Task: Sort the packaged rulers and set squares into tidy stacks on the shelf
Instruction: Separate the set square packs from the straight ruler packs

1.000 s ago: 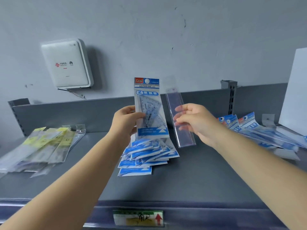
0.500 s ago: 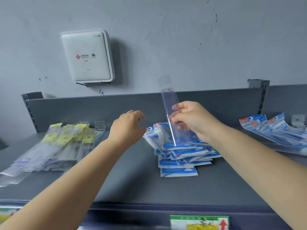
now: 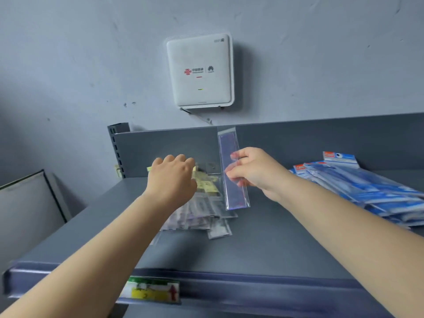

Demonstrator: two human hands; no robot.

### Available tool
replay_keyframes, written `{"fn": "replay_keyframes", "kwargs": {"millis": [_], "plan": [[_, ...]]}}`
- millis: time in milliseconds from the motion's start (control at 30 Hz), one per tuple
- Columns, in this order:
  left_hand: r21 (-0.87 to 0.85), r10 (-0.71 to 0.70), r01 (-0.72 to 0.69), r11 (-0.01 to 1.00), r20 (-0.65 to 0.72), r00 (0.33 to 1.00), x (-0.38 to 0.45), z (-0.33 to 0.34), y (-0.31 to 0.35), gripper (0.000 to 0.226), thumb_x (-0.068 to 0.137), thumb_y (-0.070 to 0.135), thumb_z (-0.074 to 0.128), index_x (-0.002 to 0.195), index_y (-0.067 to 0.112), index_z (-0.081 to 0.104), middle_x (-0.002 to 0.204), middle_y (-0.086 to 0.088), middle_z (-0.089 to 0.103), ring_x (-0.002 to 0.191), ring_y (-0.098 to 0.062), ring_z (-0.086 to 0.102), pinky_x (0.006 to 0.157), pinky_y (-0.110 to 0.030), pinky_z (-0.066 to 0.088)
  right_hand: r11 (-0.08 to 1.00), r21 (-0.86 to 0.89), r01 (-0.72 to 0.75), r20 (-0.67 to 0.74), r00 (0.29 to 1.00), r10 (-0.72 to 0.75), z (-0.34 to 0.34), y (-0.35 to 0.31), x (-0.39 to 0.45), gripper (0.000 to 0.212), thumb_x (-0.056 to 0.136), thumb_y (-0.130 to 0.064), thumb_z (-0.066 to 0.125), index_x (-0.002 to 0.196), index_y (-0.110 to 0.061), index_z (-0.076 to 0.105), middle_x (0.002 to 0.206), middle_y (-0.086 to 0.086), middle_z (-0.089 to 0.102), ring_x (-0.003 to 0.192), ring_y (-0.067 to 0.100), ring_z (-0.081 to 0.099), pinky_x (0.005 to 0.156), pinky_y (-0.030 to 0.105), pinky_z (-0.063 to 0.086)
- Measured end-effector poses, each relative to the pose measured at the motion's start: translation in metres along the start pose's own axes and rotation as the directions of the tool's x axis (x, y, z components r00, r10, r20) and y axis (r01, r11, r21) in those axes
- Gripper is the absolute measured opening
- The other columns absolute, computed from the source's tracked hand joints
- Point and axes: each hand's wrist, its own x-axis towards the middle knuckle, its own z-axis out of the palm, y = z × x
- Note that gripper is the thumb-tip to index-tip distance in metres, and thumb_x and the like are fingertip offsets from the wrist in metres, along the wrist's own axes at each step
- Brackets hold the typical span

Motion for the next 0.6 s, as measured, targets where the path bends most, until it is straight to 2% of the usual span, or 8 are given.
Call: {"fn": "replay_keyframes", "kwargs": {"millis": [233, 300, 333, 367, 433, 467, 533, 600], "plan": [[-0.018, -0.066, 0.067, 0.998, 0.009, 0.998, -0.018, 0.011, -0.061, 0.031, 0.092, 0.034, 0.045, 0.118, 0.021, 0.053, 0.113, 0.004, 0.058, 0.105, -0.022, 0.052, 0.086, -0.031, 0.034, 0.995, 0.046, 0.085, -0.036, 0.996, -0.083, 0.059, -0.024, 0.024, 0.044, 0.080, 0.010, 0.059, 0.120, -0.002, 0.047, 0.081, 0.004, 0.062, 0.069, 0.017, 0.054, 0.058, 0.024, 0.044], [-0.034, -0.087, 0.087, 0.996, 0.014, 0.996, -0.022, 0.011, -0.070, 0.032, 0.092, 0.034, 0.045, 0.120, 0.020, 0.053, 0.115, 0.003, 0.057, 0.106, -0.023, 0.052, 0.088, -0.032, 0.035, 0.996, -0.012, 0.094, -0.035, 0.995, -0.094, 0.071, -0.026, 0.032, 0.047, 0.080, 0.006, 0.061, 0.125, 0.003, 0.045, 0.091, 0.011, 0.065, 0.075, 0.020, 0.059, 0.067, 0.031, 0.051], [-0.037, -0.091, 0.092, 0.995, 0.015, 0.996, -0.024, 0.012, -0.073, 0.032, 0.092, 0.034, 0.045, 0.121, 0.020, 0.052, 0.117, 0.002, 0.057, 0.107, -0.023, 0.051, 0.089, -0.032, 0.035, 0.990, -0.125, 0.069, -0.024, 0.997, -0.073, 0.077, -0.024, 0.034, 0.052, 0.081, 0.001, 0.064, 0.127, 0.005, 0.042, 0.103, 0.016, 0.064, 0.085, 0.025, 0.062, 0.075, 0.035, 0.052], [-0.035, -0.093, 0.094, 0.995, 0.015, 0.996, -0.025, 0.012, -0.075, 0.033, 0.092, 0.034, 0.045, 0.122, 0.021, 0.052, 0.117, 0.002, 0.057, 0.108, -0.023, 0.051, 0.090, -0.032, 0.035, 0.951, -0.308, 0.027, -0.005, 1.000, -0.030, 0.082, -0.020, 0.034, 0.058, 0.081, -0.006, 0.066, 0.131, 0.005, 0.038, 0.117, 0.019, 0.058, 0.097, 0.029, 0.061, 0.079, 0.037, 0.051], [-0.023, -0.092, 0.093, 0.995, 0.018, 0.996, -0.026, 0.013, -0.075, 0.032, 0.092, 0.033, 0.045, 0.120, 0.020, 0.052, 0.116, 0.002, 0.057, 0.107, -0.024, 0.051, 0.089, -0.032, 0.035, 0.740, -0.673, 0.014, 0.028, 1.000, 0.007, 0.089, -0.011, 0.033, 0.066, 0.084, -0.019, 0.065, 0.136, 0.001, 0.030, 0.138, 0.016, 0.039, 0.116, 0.029, 0.050, 0.080, 0.031, 0.043], [-0.019, -0.092, 0.092, 0.996, 0.018, 0.996, -0.025, 0.014, -0.073, 0.031, 0.092, 0.033, 0.045, 0.119, 0.020, 0.053, 0.115, 0.002, 0.057, 0.106, -0.024, 0.051, 0.088, -0.032, 0.035, 0.643, -0.763, 0.066, 0.047, 0.998, -0.048, 0.090, -0.007, 0.031, 0.063, 0.086, -0.021, 0.061, 0.137, -0.002, 0.029, 0.141, 0.013, 0.032, 0.121, 0.028, 0.045, 0.084, 0.030, 0.041], [-0.016, -0.086, 0.087, 0.996, 0.020, 0.996, -0.022, 0.014, -0.067, 0.031, 0.092, 0.033, 0.045, 0.118, 0.020, 0.053, 0.114, 0.003, 0.057, 0.105, -0.024, 0.051, 0.086, -0.032, 0.034, 0.521, -0.833, 0.186, 0.094, 0.976, -0.197, 0.087, -0.006, 0.025, 0.046, 0.090, -0.021, 0.053, 0.131, -0.009, 0.037, 0.136, 0.008, 0.035, 0.122, 0.026, 0.040, 0.091, 0.033, 0.040], [-0.015, -0.069, 0.069, 0.997, 0.016, 0.997, -0.017, 0.013, -0.056, 0.031, 0.092, 0.034, 0.044, 0.119, 0.020, 0.053, 0.114, 0.003, 0.057, 0.106, -0.023, 0.050, 0.085, -0.032, 0.033, 0.376, -0.895, 0.239, 0.126, 0.945, -0.300, 0.076, -0.007, 0.019, 0.035, 0.092, -0.022, 0.048, 0.125, -0.012, 0.044, 0.129, 0.004, 0.041, 0.117, 0.025, 0.041, 0.084, 0.035, 0.041]]}}
